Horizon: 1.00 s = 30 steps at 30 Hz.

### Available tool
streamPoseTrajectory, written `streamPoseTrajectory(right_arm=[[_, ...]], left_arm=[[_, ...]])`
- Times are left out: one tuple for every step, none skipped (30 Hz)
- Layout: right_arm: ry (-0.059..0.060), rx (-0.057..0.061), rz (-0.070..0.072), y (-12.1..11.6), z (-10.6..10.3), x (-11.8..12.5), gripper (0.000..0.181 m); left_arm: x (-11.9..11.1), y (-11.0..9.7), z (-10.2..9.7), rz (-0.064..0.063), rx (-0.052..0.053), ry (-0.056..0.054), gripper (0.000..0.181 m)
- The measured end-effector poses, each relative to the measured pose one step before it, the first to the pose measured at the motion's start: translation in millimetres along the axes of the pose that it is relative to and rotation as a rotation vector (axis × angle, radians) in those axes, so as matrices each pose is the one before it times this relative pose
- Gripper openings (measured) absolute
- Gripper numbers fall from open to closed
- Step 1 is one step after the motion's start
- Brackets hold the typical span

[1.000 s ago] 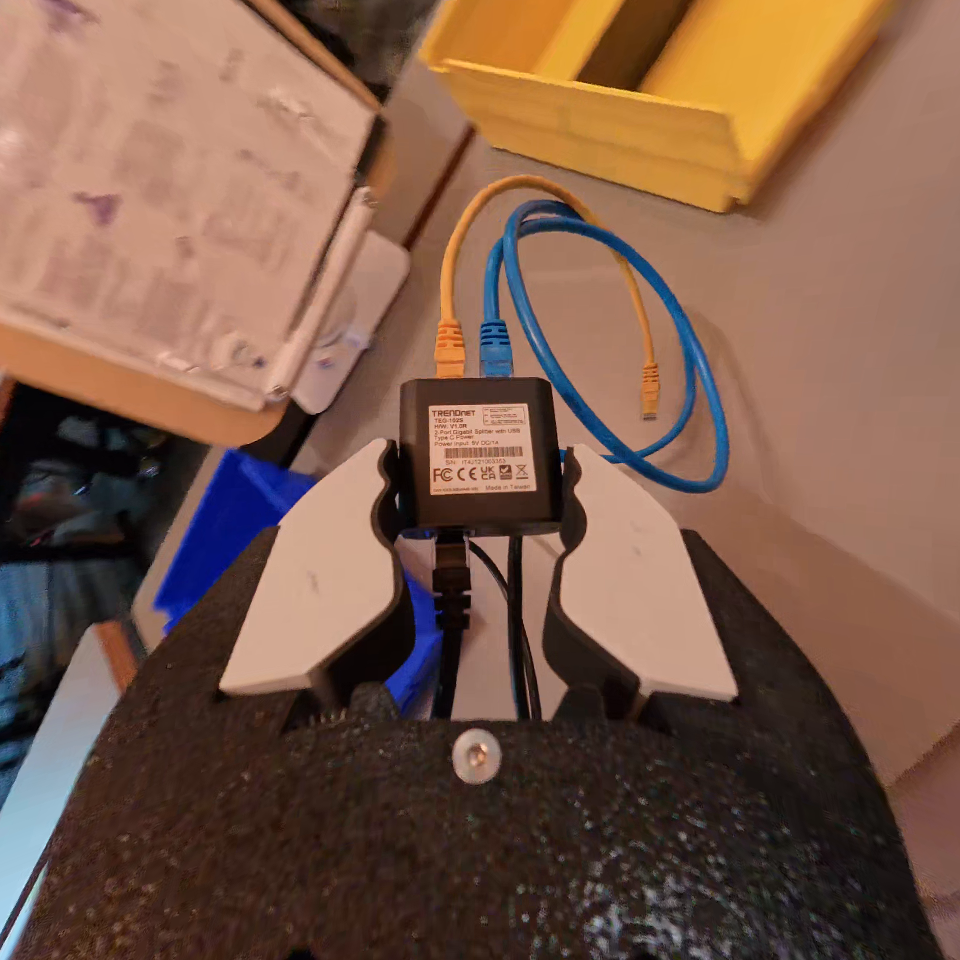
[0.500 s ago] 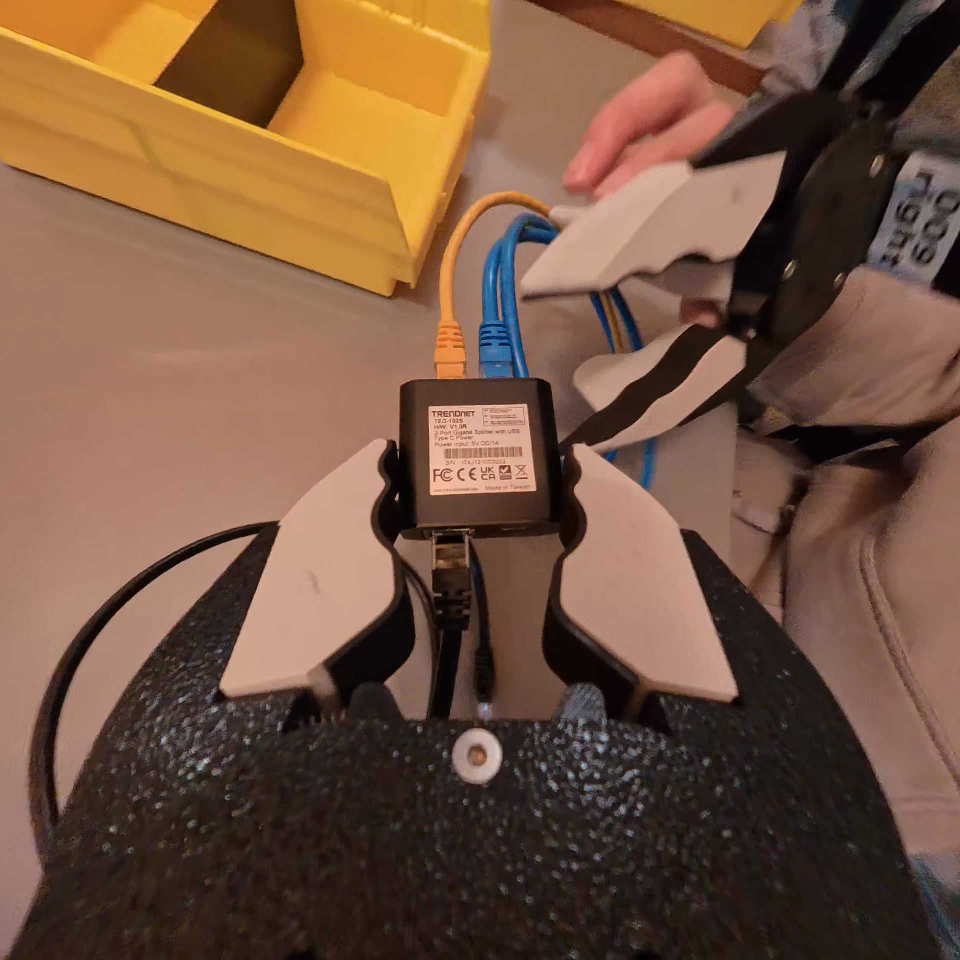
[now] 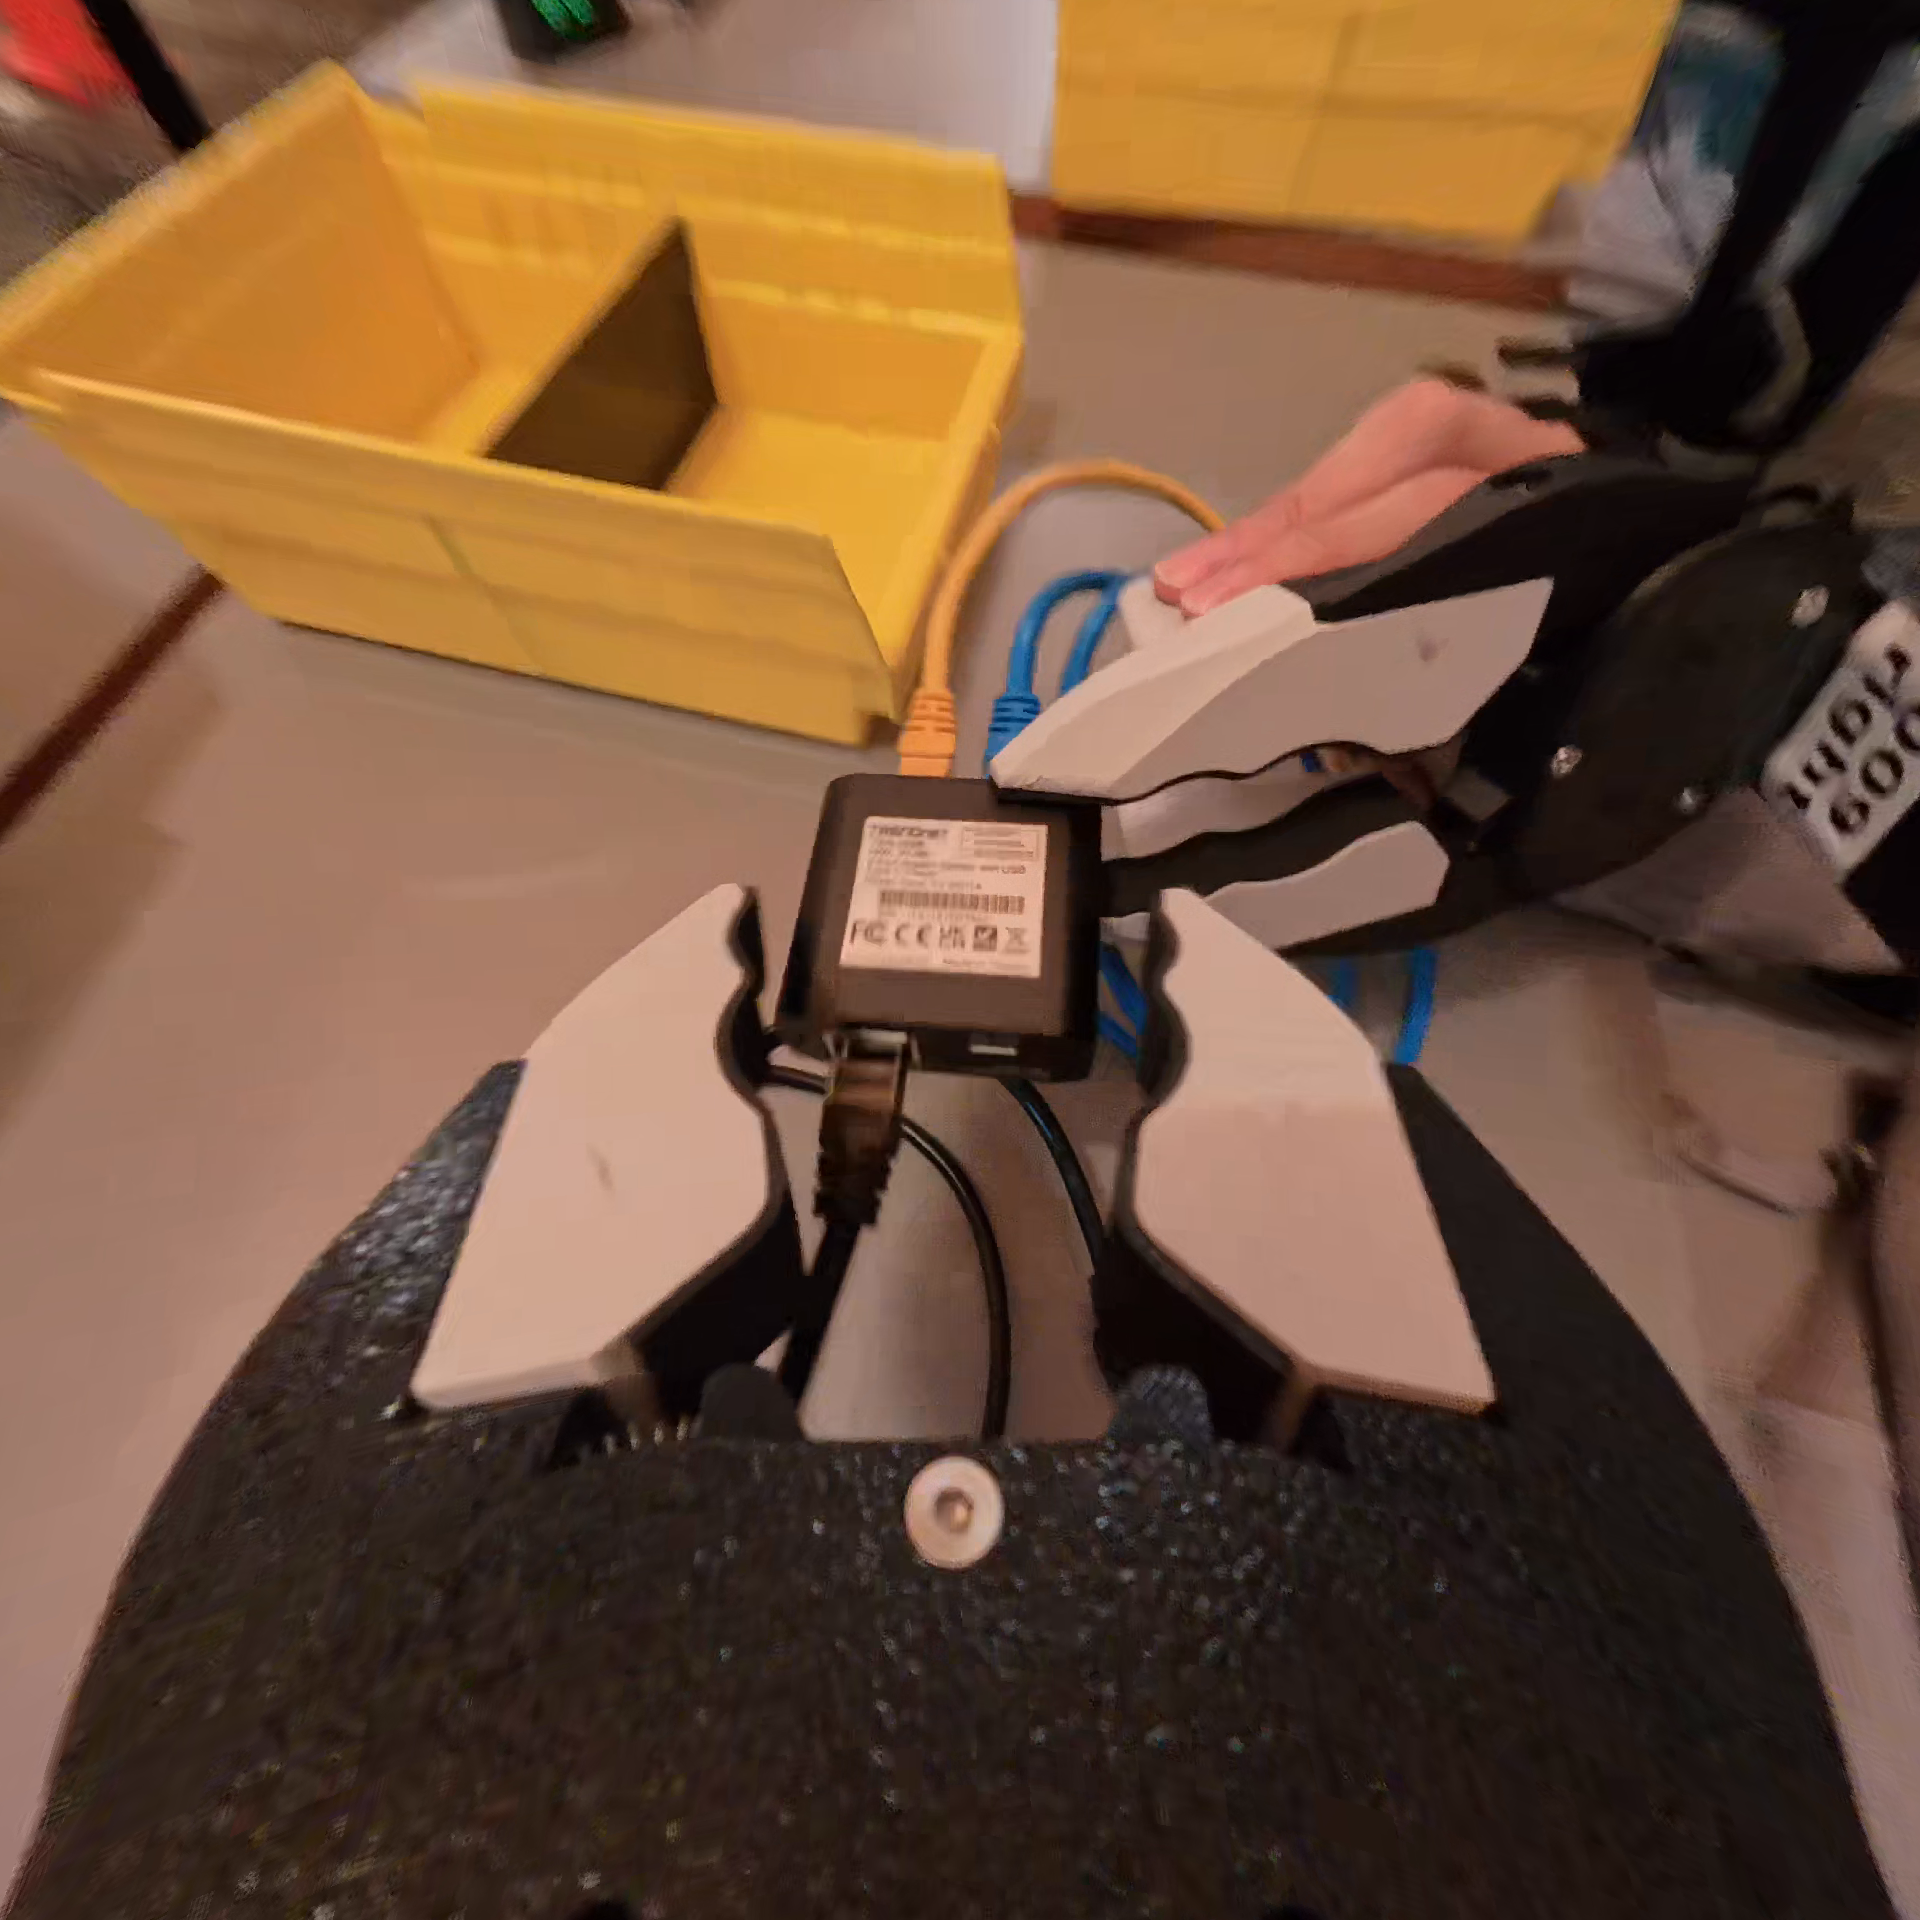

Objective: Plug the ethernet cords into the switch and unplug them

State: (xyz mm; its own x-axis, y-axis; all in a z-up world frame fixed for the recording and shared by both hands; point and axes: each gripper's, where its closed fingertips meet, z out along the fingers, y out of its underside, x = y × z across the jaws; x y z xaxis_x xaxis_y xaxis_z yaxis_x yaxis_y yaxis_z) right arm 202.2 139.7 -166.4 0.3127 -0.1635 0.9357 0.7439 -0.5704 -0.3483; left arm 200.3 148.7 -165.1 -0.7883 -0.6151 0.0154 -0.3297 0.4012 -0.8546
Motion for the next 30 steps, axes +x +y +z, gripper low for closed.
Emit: streamPoseTrajectory(right_arm=[[0.0118,-0.0285,0.0038,3.73,0.56,2.49,0.023],[0.0144,-0.0088,0.0144,1.95,-0.38,3.29,0.024],[0.0173,0.0043,0.0017,0.09,-1.08,3.38,0.024],[0.0104,0.0054,-0.0080,-0.84,-0.76,1.94,0.024],[-0.0014,0.0042,0.0033,-1.23,-0.03,0.28,0.024],[0.0106,0.0078,0.0116,-1.60,-0.13,1.08,0.024],[0.0119,0.0120,-0.0013,-2.32,-0.37,0.26,0.025],[0.0044,0.0012,-0.0101,-1.47,0.03,-0.84,0.024],[0.0061,0.0005,-0.0044,-1.37,0.02,-0.47,0.024],[0.0141,0.0083,0.0055,-2.19,-0.56,1.16,0.025],[0.0100,0.0049,0.0015,-1.62,-0.31,0.95,0.025],[-0.0029,-0.0012,-0.0079,-0.60,0.37,-0.67,0.025],[0.0047,0.0013,-0.0035,-0.46,-0.01,0.01,0.025],[0.0101,0.0058,-0.0019,-0.65,-0.26,0.34,0.025],[-0.0023,0.0029,0.0027,0.39,0.38,-0.44,0.025],[-0.0189,-0.0004,0.0122,1.15,0.94,-1.91,0.025],[-0.0122,0.0023,0.0063,0.82,0.49,-1.82,0.025],[-0.0017,0.0018,0.0018,0.42,0.48,-1.08,0.025],[-0.0089,0.0002,0.0064,0.49,1.13,-1.12,0.025],[-0.0280,0.0004,0.0140,0.92,1.89,-2.55,0.026],[-0.0361,0.0114,0.0336,-0.24,0.94,-1.94,0.027],[-0.0376,0.0131,0.0556,-0.73,-0.61,-0.34,0.027],[-0.0326,0.0170,0.0691,-1.85,-1.55,2.00,0.029],[-0.0287,0.0253,0.0890,-4.62,-2.54,4.43,0.038],[-0.0272,0.0245,0.1212,-7.11,-3.15,6.20,0.041],[-0.0226,0.0197,0.1560,-8.63,-3.26,6.96,0.044],[-0.0180,0.0341,0.1769,-11.95,-3.57,5.38,0.047],[-0.0282,0.0583,0.1949,-14.44,-3.51,0.71,0.049],[-0.0487,0.0704,0.2056,-12.98,-2.15,-5.38,0.046],[-0.0516,0.0624,0.2037,-7.43,0.26,-8.06,0.040]], left_arm=[[-4.83,-3.48,-3.44,-0.0061,0.0469,-0.0530,0.081],[-4.80,-0.32,-2.70,0.0048,0.0314,-0.0494,0.084],[-2.55,1.46,-1.45,0.0213,0.0297,-0.0325,0.084],[1.70,1.74,-0.22,0.0287,0.0360,-0.0029,0.083],[3.23,1.43,0.38,0.0211,0.0347,0.0111,0.081],[-1.13,1.12,0.56,0.0046,0.0243,-0.0138,0.080],[-2.64,1.21,0.27,-0.0026,0.0138,-0.0162,0.080],[-1.29,0.42,-0.50,-0.0068,0.0168,0.0008,0.076],[1.10,-0.95,-0.92,-0.0148,0.0272,0.0249,0.072],[1.58,-0.93,-0.61,-0.0294,0.0264,0.0325,0.071],[1.63,-0.52,-0.17,-0.0354,0.0193,0.0328,0.069],[2.30,0.89,0.25,-0.0327,0.0046,0.0344,0.067],[3.47,1.13,0.69,-0.0273,-0.0008,0.0410,0.064],[2.61,-0.03,0.48,-0.0199,0.0034,0.0306,0.061],[-1.29,0.78,0.24,-0.0058,-0.0014,-0.0013,0.060],[-1.12,2.40,0.40,0.0021,-0.0128,-0.0014,0.060],[-0.63,1.95,0.28,0.0012,-0.0105,0.0030,0.060],[-0.88,0.60,0.20,0.0163,0.0040,-0.0036,0.060],[-1.85,1.12,0.07,0.0215,0.0070,-0.0125,0.060],[-2.51,1.79,-0.13,0.0103,0.0035,-0.0145,0.060],[-2.34,1.29,-0.39,0.0071,0.0057,-0.0122,0.060],[-3.09,0.45,-0.81,-0.0040,0.0046,-0.0140,0.060],[-4.74,-0.83,-1.74,-0.0058,0.0103,-0.0205,0.060],[-6.31,-2.40,-2.89,-0.0011,0.0196,-0.0310,0.060],[-5.90,-2.39,-3.23,-0.0011,0.0179,-0.0281,0.060],[-6.42,-1.93,-3.21,-0.0021,0.0126,-0.0387,0.060],[-5.29,-0.35,-2.71,-0.0017,0.0017,-0.0352,0.060],[-2.92,-0.04,-2.46,0.0054,0.0014,-0.0249,0.060],[-1.94,0.00,-2.40,0.0095,0.0033,-0.0276,0.060],[-1.63,0.26,-2.39,0.0094,0.0015,-0.0315,0.060]])
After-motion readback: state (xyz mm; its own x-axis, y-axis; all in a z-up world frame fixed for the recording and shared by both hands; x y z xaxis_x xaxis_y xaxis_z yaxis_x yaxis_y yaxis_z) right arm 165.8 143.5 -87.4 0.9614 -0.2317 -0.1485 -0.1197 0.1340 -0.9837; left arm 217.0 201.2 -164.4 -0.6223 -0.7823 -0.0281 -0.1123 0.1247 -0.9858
